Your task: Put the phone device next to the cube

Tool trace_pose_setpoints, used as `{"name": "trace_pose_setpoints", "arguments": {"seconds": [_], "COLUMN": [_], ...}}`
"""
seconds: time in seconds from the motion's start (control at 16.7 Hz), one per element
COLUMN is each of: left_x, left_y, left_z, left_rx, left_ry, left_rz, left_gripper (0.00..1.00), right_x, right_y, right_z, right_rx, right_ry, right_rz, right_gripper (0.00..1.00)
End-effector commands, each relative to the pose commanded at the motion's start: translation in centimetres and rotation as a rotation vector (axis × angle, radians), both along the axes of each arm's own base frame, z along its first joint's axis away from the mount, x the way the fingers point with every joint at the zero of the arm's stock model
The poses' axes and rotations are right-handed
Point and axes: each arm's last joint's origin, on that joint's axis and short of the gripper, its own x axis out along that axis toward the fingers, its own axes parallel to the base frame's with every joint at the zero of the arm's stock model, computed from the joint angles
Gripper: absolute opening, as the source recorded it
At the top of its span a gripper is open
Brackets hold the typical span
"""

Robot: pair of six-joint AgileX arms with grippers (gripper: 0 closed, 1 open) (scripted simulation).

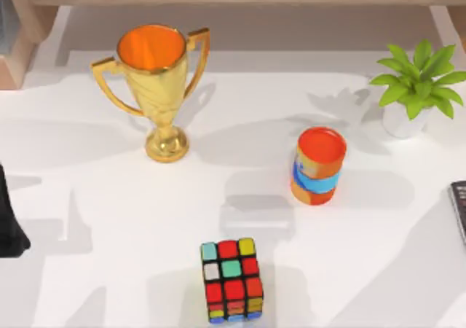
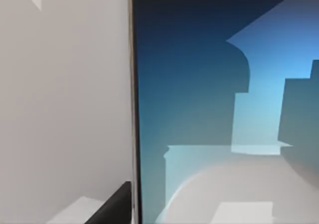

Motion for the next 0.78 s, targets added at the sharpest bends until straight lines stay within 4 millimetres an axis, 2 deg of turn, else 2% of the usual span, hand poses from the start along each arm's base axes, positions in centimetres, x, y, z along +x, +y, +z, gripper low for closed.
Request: {"name": "trace_pose_setpoints", "arguments": {"seconds": [0.12, 0.18, 0.6, 0.78], "left_x": [0.0, 0.0, 0.0, 0.0], "left_y": [0.0, 0.0, 0.0, 0.0], "left_z": [0.0, 0.0, 0.0, 0.0], "left_rx": [0.0, 0.0, 0.0, 0.0], "left_ry": [0.0, 0.0, 0.0, 0.0], "left_rz": [0.0, 0.0, 0.0, 0.0], "left_gripper": [1.0, 1.0, 1.0, 1.0], "right_x": [0.0, -0.1, -0.1, -0.1], "right_y": [0.0, 0.2, 0.2, 0.3], "right_z": [0.0, 1.1, 3.1, 2.9], "right_rx": [0.0, 0.006, 0.006, 0.008], "right_ry": [0.0, -0.011, -0.011, -0.006], "right_rz": [0.0, -0.008, -0.008, -0.01], "right_gripper": [0.0, 0.0, 0.0, 0.0]}}
